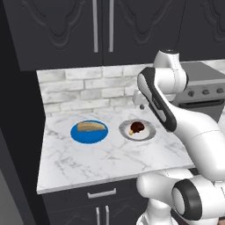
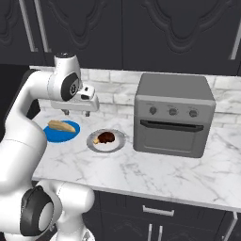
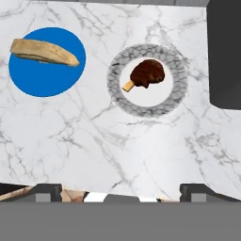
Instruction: Open the toaster oven door. Place the baguette on the bottom rack in the toaster oven and place the steak on the top rack.
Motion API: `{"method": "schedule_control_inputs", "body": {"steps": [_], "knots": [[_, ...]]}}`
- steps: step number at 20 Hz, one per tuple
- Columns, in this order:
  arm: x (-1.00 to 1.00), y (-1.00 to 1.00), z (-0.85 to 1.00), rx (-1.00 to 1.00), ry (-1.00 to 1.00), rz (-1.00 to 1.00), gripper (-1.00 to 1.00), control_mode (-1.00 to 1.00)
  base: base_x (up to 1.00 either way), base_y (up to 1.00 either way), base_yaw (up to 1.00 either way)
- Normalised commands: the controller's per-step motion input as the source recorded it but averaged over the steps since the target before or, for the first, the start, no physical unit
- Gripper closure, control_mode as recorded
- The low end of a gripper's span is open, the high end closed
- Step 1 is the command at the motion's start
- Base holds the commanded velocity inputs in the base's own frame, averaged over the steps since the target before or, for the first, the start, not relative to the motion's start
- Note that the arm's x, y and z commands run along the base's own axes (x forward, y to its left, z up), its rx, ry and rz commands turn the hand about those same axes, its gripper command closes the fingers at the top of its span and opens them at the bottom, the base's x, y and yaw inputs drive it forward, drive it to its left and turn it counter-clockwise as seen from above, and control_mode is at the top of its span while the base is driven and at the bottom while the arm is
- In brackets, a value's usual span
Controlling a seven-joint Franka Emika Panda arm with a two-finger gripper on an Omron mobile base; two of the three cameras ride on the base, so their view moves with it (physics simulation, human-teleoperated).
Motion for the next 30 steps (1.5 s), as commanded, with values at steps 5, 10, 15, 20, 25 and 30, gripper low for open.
{"method": "schedule_control_inputs", "body": {"steps": [5, 10, 15, 20, 25, 30], "knots": [[0.0, 0.0, 0.0, 0.0, 0.0, 0.0, -1.0, 1.0, 0.2, -0.02, 0.04], [0.0, 0.0, 0.0, 0.0, 0.0, 0.0, -1.0, 1.0, 0.0, 0.0, 0.0], [0.0, 0.0, 0.0, 0.0, 0.0, 0.0, -1.0, 1.0, 0.0, 0.0, 0.0], [0.0, 0.0, 0.0, 0.0, 0.0, 0.0, -1.0, 1.0, 0.0, 0.0, 0.0], [0.0, 0.0, 0.0, 0.0, 0.0, 0.0, -1.0, -1.0, 0.0, 0.0, 0.0], [0.0, 0.0, 0.0, 0.0, 0.0, 0.0, -1.0, -1.0, 0.0, 0.0, 0.0]]}}
